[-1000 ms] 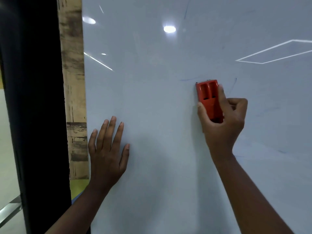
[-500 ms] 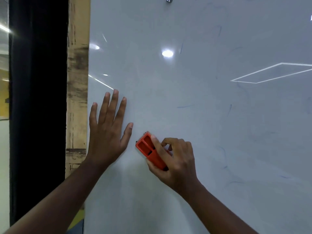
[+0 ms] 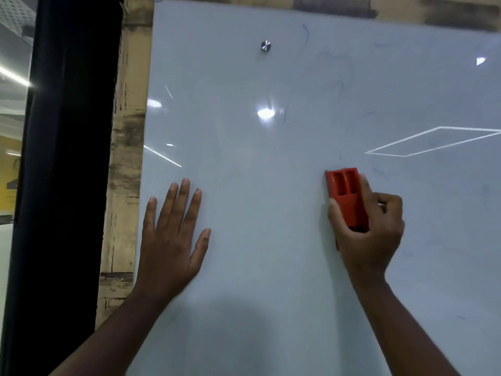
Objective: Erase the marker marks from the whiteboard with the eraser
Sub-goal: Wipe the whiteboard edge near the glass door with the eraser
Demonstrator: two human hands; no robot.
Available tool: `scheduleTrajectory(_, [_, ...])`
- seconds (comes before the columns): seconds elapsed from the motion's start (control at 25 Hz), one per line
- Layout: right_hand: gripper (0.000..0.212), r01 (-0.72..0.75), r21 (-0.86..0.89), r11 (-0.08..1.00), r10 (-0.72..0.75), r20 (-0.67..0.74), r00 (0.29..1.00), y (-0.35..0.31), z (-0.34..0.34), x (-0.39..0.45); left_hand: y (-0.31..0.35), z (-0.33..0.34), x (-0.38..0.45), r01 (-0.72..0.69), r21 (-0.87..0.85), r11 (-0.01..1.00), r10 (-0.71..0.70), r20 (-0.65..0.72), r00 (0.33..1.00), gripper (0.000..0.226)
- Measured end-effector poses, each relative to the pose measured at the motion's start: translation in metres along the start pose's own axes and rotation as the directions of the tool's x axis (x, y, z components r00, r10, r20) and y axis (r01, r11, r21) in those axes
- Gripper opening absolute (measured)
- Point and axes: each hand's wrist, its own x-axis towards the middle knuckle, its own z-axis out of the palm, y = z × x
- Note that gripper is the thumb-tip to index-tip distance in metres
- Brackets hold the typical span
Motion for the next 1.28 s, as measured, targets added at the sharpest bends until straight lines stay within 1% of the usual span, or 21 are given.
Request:
scheduleTrajectory(0.04, [0.065,-0.055,0.013,0.998,0.055,-0.038,0.998,-0.001,0.002,0.002,0.001,-0.001,0.001,0.003,0.001,1.000,-0.003,0.000,1.000,0.069])
scheduleTrajectory(0.12, [0.066,-0.119,0.027,0.993,0.121,-0.095,0.988,-0.009,0.008,0.002,0.003,-0.002,0.001,0.004,0.004,1.000,-0.004,0.000,1.000,0.070])
scheduleTrajectory(0.2, [0.066,-0.132,0.056,0.990,0.138,-0.117,0.983,-0.024,0.018,0.003,0.000,-0.003,0.005,-0.018,0.007,1.000,0.018,-0.003,1.000,0.071])
scheduleTrajectory(0.24, [0.067,-0.103,0.067,0.992,0.110,-0.103,0.989,-0.035,0.025,0.004,-0.002,-0.004,0.012,-0.027,0.012,1.000,0.027,-0.013,1.000,0.072])
scheduleTrajectory(0.32, [0.068,0.023,0.082,0.996,-0.021,-0.022,1.000,-0.059,0.039,0.002,-0.008,-0.005,0.031,-0.009,0.016,1.000,0.010,-0.040,0.999,0.075])
scheduleTrajectory(0.4, [0.068,0.182,0.108,0.977,-0.190,0.077,0.979,-0.084,0.053,-0.002,-0.011,-0.005,0.056,0.009,0.011,1.000,-0.009,-0.057,0.998,0.078])
scheduleTrajectory(0.52, [0.066,0.406,0.133,0.904,-0.424,0.161,0.891,-0.106,0.070,0.005,-0.018,0.001,0.099,0.004,0.030,1.000,-0.002,-0.072,0.997,0.078])
scheduleTrajectory(0.6, [0.064,0.502,0.129,0.855,-0.518,0.176,0.837,-0.108,0.076,0.022,-0.024,0.003,0.125,0.006,0.043,0.999,-0.002,-0.089,0.996,0.077])
scheduleTrajectory(0.68, [0.062,0.550,0.114,0.827,-0.561,0.168,0.810,-0.103,0.079,0.043,-0.028,0.004,0.142,0.013,0.037,0.999,-0.010,-0.099,0.995,0.075])
scheduleTrajectory(0.76, [0.061,0.529,0.105,0.842,-0.539,0.140,0.830,-0.095,0.080,0.069,-0.028,0.006,0.147,0.017,0.032,0.999,-0.013,-0.112,0.994,0.072])
scheduleTrajectory(0.84, [0.061,0.464,0.076,0.883,-0.470,0.094,0.878,-0.079,0.079,0.102,-0.028,0.008,0.145,0.013,0.030,0.999,-0.009,-0.136,0.991,0.071])
scheduleTrajectory(0.92, [0.061,0.364,0.019,0.931,-0.365,0.043,0.930,-0.058,0.074,0.137,-0.028,0.009,0.144,0.010,0.031,0.999,-0.005,-0.157,0.988,0.070])
scheduleTrajectory(1.0, [0.062,0.228,-0.023,0.973,-0.228,-0.006,0.974,-0.038,0.069,0.164,-0.028,0.010,0.144,0.000,0.041,0.999,0.007,-0.172,0.985,0.069])
scheduleTrajectory(1.08, [0.064,0.088,-0.035,0.996,-0.090,-0.075,0.993,-0.031,0.070,0.177,-0.028,0.010,0.146,-0.004,0.046,0.999,0.013,-0.193,0.981,0.069])
scheduleTrajectory(1.16, [0.065,0.003,-0.039,0.999,-0.008,-0.128,0.992,-0.037,0.077,0.175,-0.027,0.008,0.149,0.005,0.058,0.998,0.008,-0.218,0.976,0.069])
scheduleTrajectory(1.2, [0.066,-0.002,-0.038,0.999,-0.003,-0.129,0.992,-0.046,0.081,0.170,-0.027,0.006,0.152,0.014,0.067,0.998,0.002,-0.234,0.972,0.068])
scheduleTrajectory(1.24, [0.065,0.034,-0.038,0.999,-0.038,-0.114,0.993,-0.057,0.087,0.162,-0.026,0.004,0.158,0.025,0.080,0.996,-0.003,-0.254,0.967,0.067])
scheduleTrajectory(1.28, [0.063,0.108,-0.033,0.994,-0.110,-0.090,0.990,-0.070,0.094,0.152,-0.027,0.001,0.164,0.032,0.094,0.995,-0.005,-0.270,0.963,0.066])
